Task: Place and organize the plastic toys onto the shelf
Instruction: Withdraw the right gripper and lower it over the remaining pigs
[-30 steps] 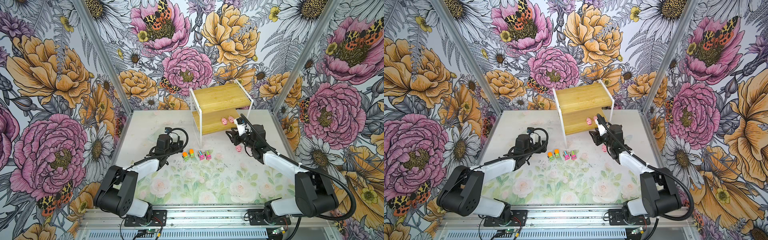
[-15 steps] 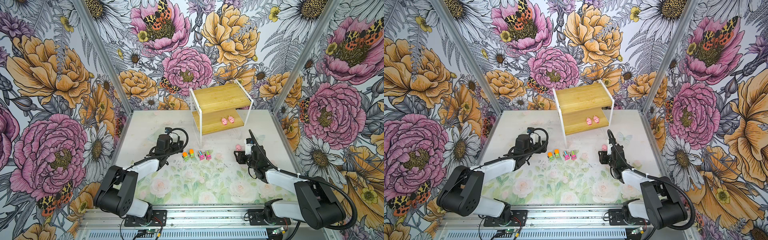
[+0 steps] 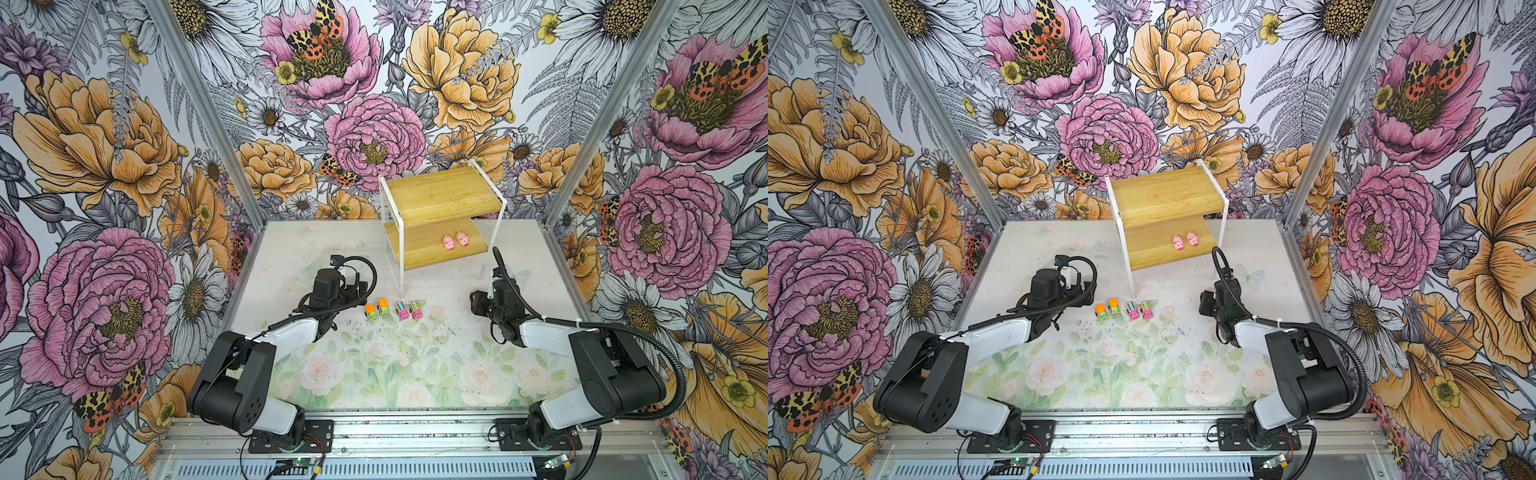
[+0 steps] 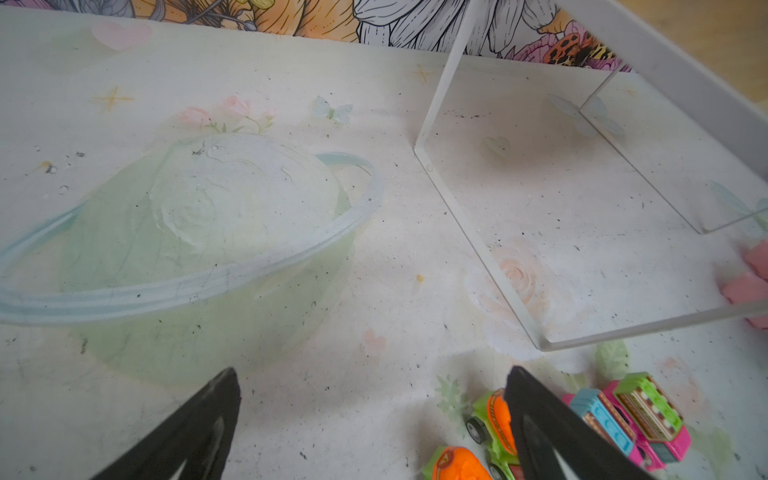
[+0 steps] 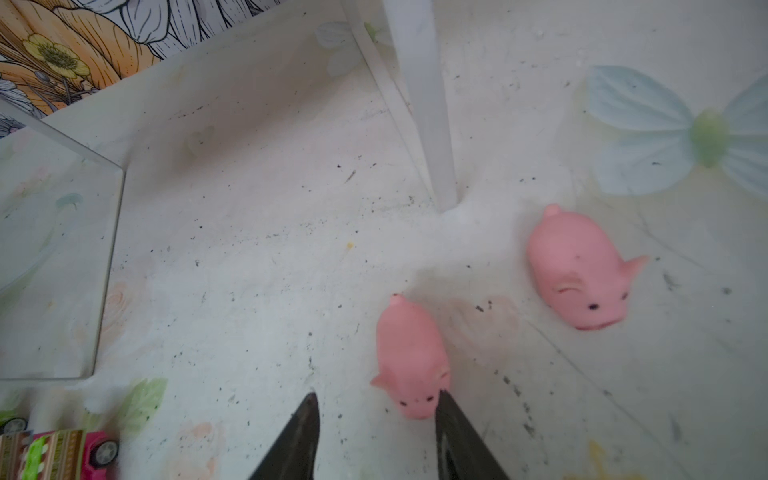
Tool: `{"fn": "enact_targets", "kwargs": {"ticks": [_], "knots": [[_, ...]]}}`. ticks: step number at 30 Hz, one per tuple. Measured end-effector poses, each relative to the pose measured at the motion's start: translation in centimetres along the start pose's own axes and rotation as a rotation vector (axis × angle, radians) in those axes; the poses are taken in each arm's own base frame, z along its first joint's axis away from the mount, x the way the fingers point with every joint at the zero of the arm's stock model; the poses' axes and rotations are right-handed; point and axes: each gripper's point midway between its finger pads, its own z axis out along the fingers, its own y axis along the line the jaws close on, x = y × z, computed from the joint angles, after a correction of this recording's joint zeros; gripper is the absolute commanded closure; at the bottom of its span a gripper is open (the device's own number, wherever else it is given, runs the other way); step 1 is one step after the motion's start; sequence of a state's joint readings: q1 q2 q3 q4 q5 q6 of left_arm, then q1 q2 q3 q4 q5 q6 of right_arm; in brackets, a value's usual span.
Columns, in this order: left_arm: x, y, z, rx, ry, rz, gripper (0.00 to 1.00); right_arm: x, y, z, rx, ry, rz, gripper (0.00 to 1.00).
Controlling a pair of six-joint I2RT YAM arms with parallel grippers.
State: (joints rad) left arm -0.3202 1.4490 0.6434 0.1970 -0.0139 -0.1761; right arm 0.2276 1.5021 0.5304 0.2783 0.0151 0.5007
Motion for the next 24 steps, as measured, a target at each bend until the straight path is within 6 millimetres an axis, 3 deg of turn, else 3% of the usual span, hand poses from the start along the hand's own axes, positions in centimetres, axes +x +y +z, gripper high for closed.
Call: {"fn": "enact_targets", "kwargs": {"ticks": [12,24], "knots": [[0.0,-0.1,0.0,0.005,0.001,0.0,0.01,1.7,-1.3,1.4,0.068,0.035,0.058,0.55],[-0.1,-0.1,-0.1,0.007,-0.003,0.0,0.01,0.0,-0.5,2.4,0.08,0.018,0.049,0.57]]}}
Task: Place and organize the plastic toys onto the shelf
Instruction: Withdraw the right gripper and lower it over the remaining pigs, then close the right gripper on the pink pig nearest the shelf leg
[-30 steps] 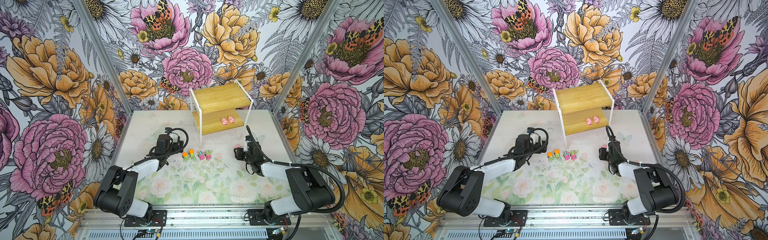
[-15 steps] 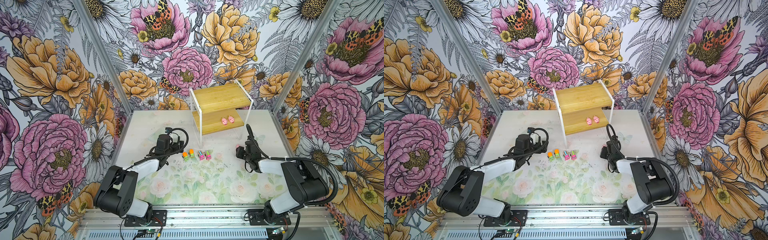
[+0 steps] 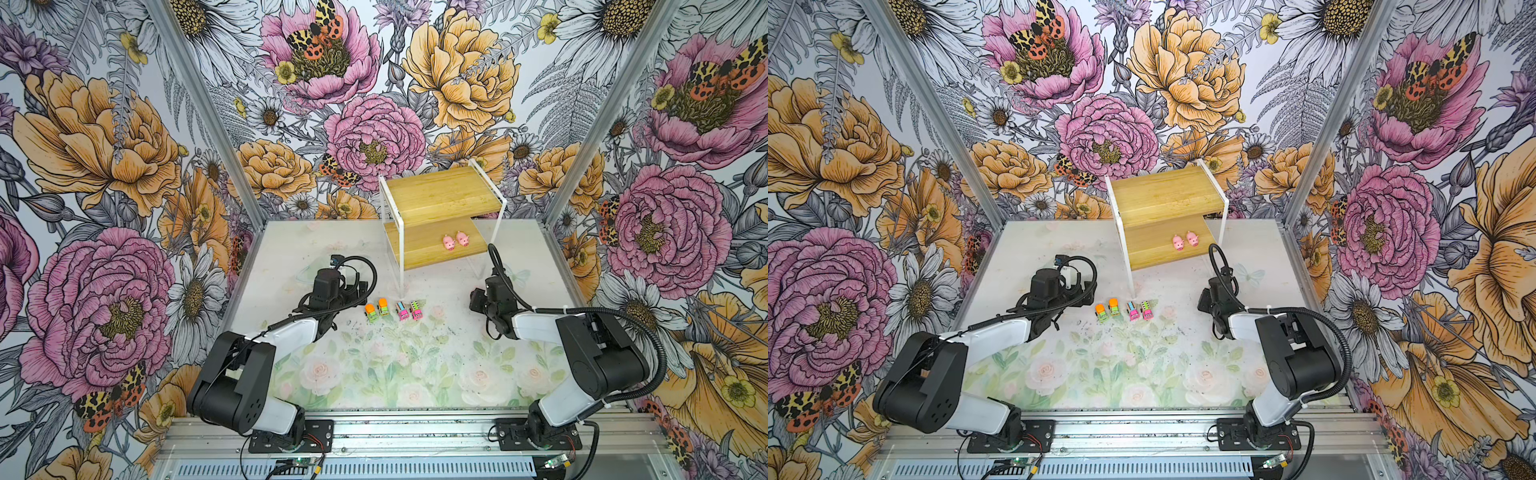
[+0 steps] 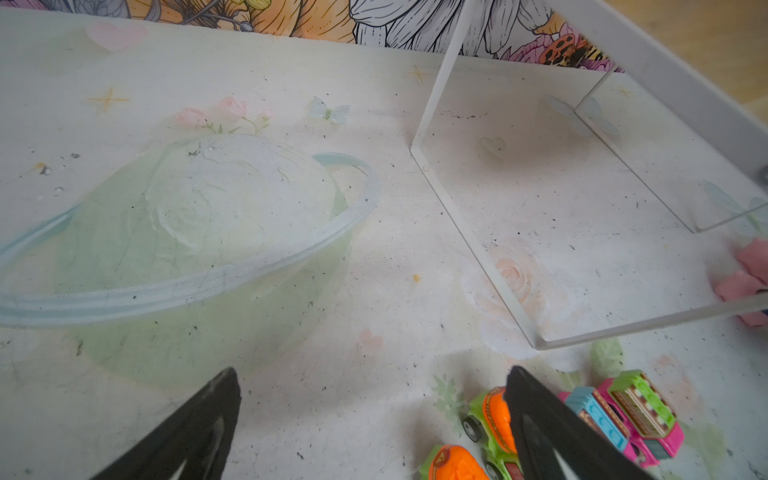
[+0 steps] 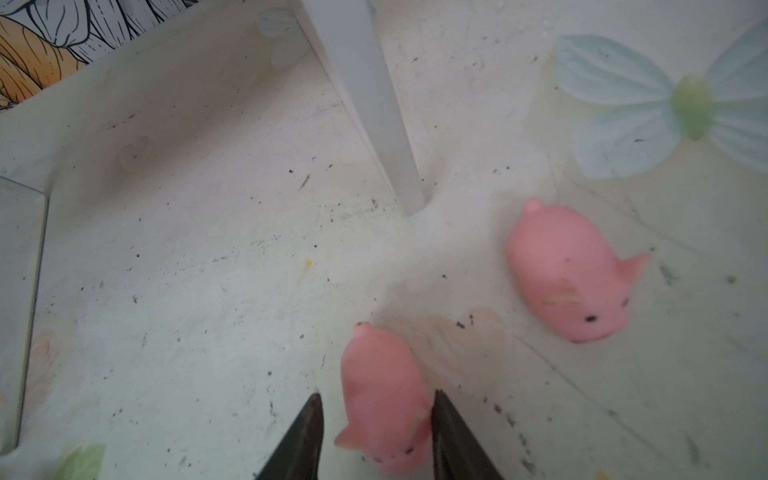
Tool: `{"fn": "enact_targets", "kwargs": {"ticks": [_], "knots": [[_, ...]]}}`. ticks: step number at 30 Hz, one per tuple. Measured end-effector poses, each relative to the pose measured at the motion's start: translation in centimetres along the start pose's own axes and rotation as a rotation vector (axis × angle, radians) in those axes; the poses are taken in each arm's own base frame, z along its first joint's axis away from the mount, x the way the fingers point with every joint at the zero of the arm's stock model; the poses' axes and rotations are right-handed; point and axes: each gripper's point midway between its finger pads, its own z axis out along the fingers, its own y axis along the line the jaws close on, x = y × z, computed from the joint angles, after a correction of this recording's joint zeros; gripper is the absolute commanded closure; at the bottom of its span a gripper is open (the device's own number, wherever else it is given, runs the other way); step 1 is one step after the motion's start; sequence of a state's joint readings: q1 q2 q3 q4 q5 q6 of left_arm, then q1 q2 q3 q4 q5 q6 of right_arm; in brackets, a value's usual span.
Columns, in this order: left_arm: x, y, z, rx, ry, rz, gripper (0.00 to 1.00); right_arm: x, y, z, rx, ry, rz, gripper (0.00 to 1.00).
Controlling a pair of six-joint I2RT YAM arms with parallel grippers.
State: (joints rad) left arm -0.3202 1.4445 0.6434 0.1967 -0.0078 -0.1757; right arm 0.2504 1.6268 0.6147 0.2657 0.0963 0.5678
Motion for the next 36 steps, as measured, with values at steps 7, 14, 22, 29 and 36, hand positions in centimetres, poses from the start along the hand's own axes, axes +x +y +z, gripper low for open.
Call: {"fn": "enact_targets", "kwargs": {"ticks": [7,14,22,29,36], "knots": [[-0.1,0.0,-0.1,0.001,-0.003,0.0,0.01,-0.4,0.2,0.5,0.028,0.041,-0.005,0.59],[-0.1,0.0,-0.1,0.001,-0.001,0.0,0.01,-0.5,0.6,0.6,0.045,0.089,-0.032,0.61],[0.0,0.0,-0.1,0.0,0.002,0.0,0.01,1.0,1.7,0.7,0.017,0.156,-0.07,0.61],[0.0,0.0,-0.1,0.0,0.002,0.0,0.01,2.1,3.0,1.2,0.002,0.161,-0.091,0.61],[0.0,0.0,-0.1,0.0,0.002,0.0,0.01,1.7,3.2,1.7,0.0,0.116,-0.077,0.62]]}}
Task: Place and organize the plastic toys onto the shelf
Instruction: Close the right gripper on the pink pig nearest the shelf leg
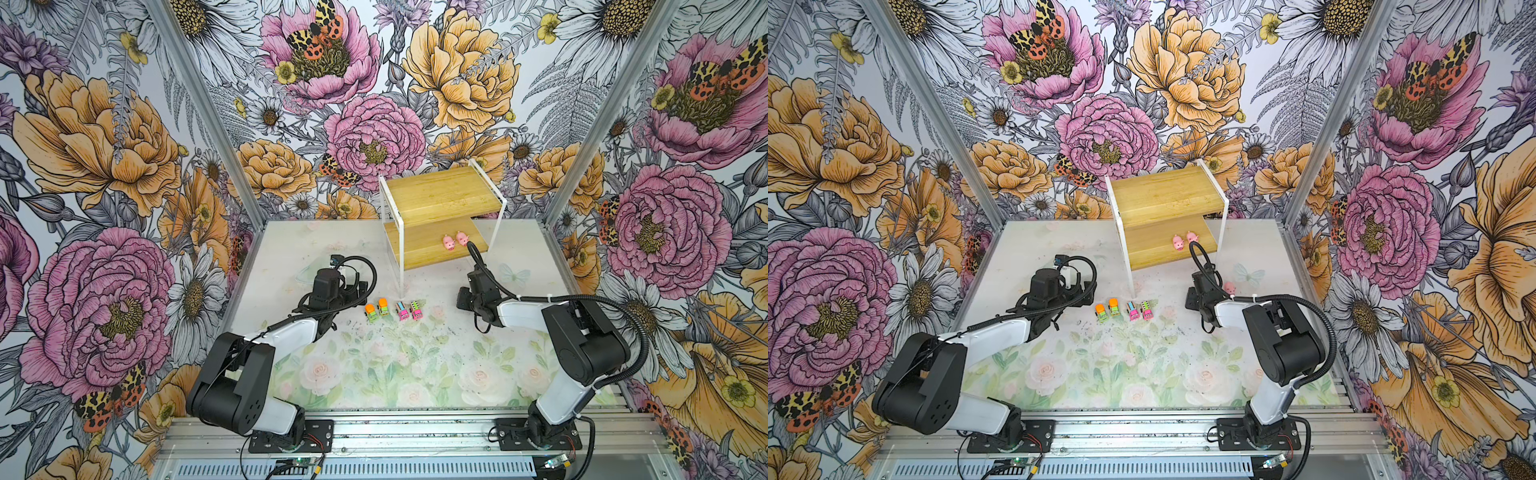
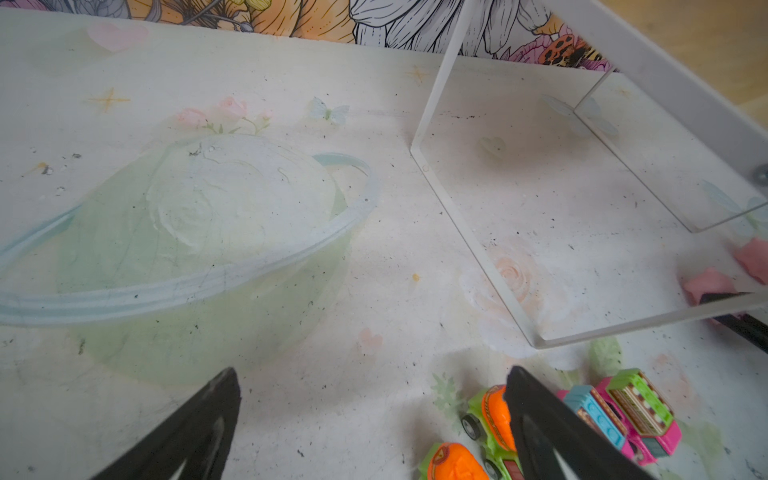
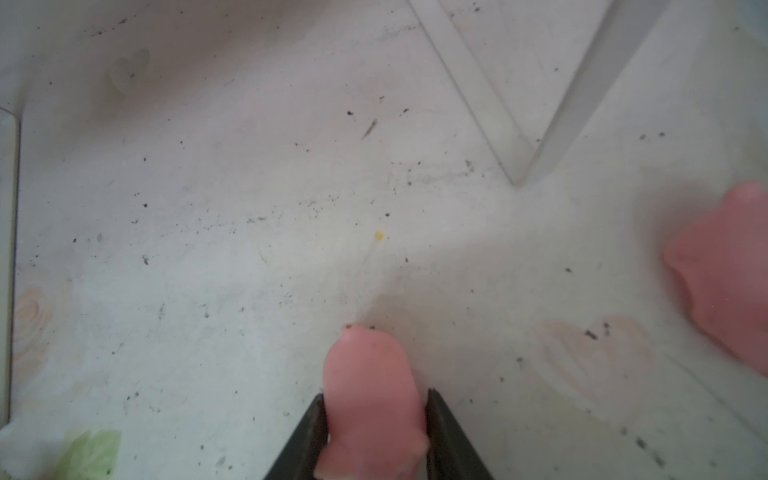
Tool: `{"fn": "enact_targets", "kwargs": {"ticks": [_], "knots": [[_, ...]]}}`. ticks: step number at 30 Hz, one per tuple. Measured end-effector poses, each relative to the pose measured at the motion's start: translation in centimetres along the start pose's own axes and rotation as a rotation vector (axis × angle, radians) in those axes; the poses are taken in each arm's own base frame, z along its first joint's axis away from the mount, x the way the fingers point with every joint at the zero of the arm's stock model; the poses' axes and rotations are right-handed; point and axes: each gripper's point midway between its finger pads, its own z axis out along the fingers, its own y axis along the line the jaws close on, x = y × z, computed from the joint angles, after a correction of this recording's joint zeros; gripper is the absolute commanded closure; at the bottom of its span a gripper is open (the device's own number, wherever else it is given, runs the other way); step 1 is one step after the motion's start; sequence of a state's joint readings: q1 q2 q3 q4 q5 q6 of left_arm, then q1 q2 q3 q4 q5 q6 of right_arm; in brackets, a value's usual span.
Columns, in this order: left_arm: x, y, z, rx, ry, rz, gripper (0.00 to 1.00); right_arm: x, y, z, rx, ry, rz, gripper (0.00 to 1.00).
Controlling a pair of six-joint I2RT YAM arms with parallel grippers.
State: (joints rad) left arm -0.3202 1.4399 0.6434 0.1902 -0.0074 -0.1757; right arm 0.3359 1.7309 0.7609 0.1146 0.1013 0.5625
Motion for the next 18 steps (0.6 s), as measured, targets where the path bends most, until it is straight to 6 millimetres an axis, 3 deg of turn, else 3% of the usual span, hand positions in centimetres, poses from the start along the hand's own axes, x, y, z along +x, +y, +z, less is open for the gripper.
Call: {"fn": "enact_targets", "kwargs": {"ticks": [6,18], "knots": [[0.0,0.0,0.0,0.0,0.0,0.0,0.01,0.0,0.0,0.2,0.003,-0.036,0.011,0.73],[0.0,0.0,0.0,0.0,0.0,0.0,0.01,1.2,-0.2,-1.1,-0.05,-0.131,-0.029,0.75]]}}
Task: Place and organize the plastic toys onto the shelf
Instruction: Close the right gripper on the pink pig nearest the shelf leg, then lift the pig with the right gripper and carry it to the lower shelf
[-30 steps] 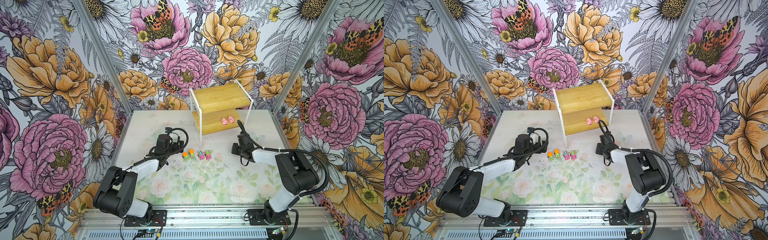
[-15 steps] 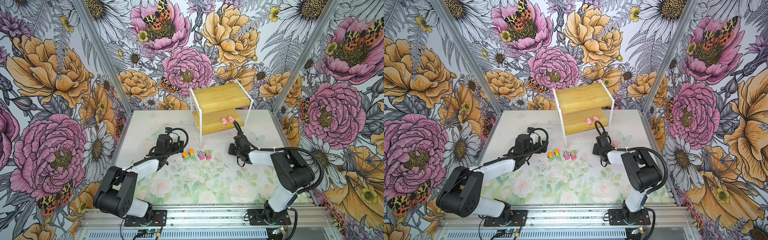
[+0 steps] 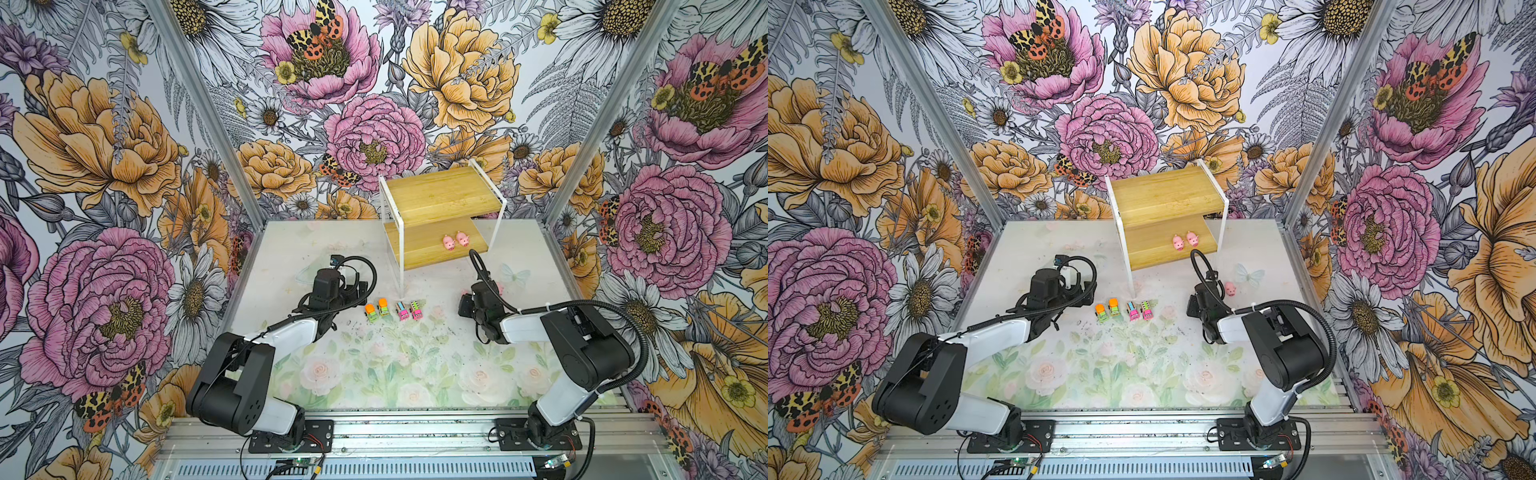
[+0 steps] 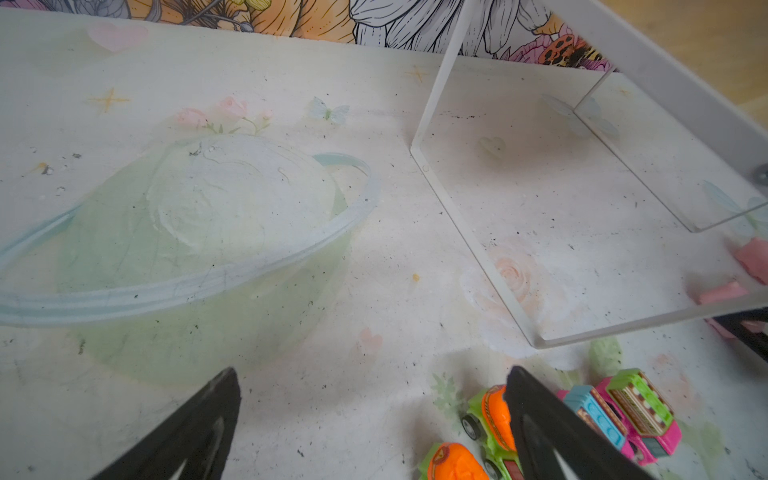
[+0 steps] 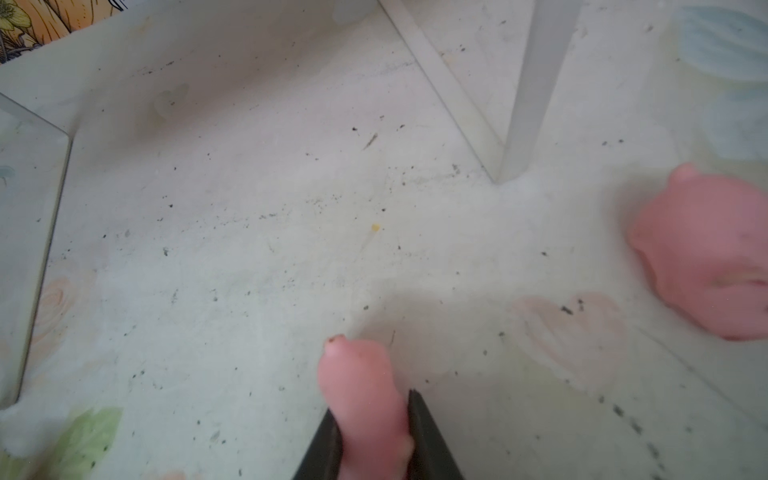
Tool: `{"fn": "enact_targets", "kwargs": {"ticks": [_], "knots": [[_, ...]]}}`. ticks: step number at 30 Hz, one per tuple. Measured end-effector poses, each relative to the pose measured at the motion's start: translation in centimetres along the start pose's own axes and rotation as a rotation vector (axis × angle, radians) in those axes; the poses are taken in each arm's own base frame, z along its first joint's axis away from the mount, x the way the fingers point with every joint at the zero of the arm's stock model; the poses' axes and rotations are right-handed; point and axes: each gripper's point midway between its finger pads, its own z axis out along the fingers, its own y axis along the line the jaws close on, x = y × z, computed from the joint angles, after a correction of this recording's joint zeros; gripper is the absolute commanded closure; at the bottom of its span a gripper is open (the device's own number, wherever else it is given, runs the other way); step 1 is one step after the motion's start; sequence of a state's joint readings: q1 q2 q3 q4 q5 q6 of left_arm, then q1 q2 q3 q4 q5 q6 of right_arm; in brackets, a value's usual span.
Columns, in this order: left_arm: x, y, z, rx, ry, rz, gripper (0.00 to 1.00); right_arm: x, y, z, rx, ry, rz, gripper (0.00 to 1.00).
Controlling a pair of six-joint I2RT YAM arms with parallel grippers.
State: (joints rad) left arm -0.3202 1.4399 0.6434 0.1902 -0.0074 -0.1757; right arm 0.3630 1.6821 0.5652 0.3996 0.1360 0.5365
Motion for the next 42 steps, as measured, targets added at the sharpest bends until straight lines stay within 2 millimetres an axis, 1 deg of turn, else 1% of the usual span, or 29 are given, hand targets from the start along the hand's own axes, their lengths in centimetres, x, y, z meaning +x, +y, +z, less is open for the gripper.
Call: {"fn": "enact_targets", "kwargs": {"ticks": [2,4,6,8,11,15,18,21,23,26,29,33,36,42], "knots": [[0.0,0.0,0.0,0.0,0.0,0.0,0.01,0.3,0.2,-0.4,-0.024,0.002,-0.01,0.75],[0.0,0.0,0.0,0.0,0.0,0.0,0.01,0.4,0.9,-1.0,-0.066,0.001,-0.021,0.75],[0.0,0.0,0.0,0.0,0.0,0.0,0.01,-0.1,2.2,-1.9,-0.126,-0.014,-0.035,0.75],[0.0,0.0,0.0,0.0,0.0,0.0,0.01,-1.2,4.0,-3.1,-0.191,-0.047,-0.06,0.75],[0.0,0.0,0.0,0.0,0.0,0.0,0.01,-3.5,7.2,-5.5,-0.29,-0.11,-0.108,0.75],[0.0,0.0,0.0,0.0,0.0,0.0,0.01,-8.0,11.3,-8.6,-0.392,-0.217,-0.156,0.74],[0.0,0.0,0.0,0.0,0.0,0.0,0.01,-11.1,13.0,-10.3,-0.429,-0.284,-0.172,0.74],[0.0,0.0,0.0,0.0,0.0,0.0,0.01,-13.2,14.0,-11.2,-0.443,-0.327,-0.188,0.74],[0.0,0.0,0.0,0.0,0.0,0.0,0.01,-14.2,14.6,-11.4,-0.449,-0.341,-0.196,0.74],[0.0,0.0,0.0,0.0,0.0,0.0,0.01,-15.3,15.6,-10.8,-0.453,-0.348,-0.203,0.74],[0.0,0.0,0.0,0.0,0.0,0.0,0.01,-15.2,16.1,-9.6,-0.444,-0.334,-0.212,0.73],[0.0,0.0,0.0,0.0,0.0,0.0,0.01,-14.7,16.0,-7.7,-0.411,-0.297,-0.213,0.73],[0.0,0.0,0.0,0.0,0.0,0.0,0.01,-14.6,16.0,-6.9,-0.394,-0.285,-0.213,0.73],[0.0,0.0,0.0,0.0,0.0,0.0,0.01,-14.7,16.0,-6.0,-0.356,-0.284,-0.196,0.73]]}}
